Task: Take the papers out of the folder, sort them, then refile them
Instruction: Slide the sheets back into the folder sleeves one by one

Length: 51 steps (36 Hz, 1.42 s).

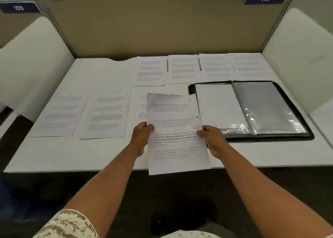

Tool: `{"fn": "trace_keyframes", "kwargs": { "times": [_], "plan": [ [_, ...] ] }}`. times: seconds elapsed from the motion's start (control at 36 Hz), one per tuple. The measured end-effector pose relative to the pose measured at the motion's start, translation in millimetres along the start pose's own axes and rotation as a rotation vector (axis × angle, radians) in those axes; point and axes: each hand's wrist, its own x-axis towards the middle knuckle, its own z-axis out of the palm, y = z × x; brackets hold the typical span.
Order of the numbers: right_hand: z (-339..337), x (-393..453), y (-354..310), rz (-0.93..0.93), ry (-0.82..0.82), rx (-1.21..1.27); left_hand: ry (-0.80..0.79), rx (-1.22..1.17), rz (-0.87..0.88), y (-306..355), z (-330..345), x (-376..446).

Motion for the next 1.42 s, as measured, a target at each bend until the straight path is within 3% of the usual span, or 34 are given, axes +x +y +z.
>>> {"fn": "trace_keyframes", "kwargs": {
  "times": [0.58,0.86,1.17,1.28,1.42],
  "plan": [
    [-223.6,14.8,-5.0,0.05,0.01,0.029,0.0,-0.032,-0.07,-11.6,232.7,-21.5],
    [-294.9,20.8,-8.5,0.037,0.016,-0.061,-0.132,0.037,-0.098,-13.5,299.8,-22.4],
    [-350.0,18.9,10.4,0.045,0.164,-0.135,-0.32,0.204,-0.136,-15.4,358.2,0.0],
    [-366.9,13.2,20.6,0.072,0.224,-0.137,-0.344,0.311,-0.035,-13.2,376.0,7.2],
    [-383.1,3.7,34.5,0.127,0.229,-0.153,-0.127,0.627,0.308,-10.0,392.8,25.6]
  ]
}}
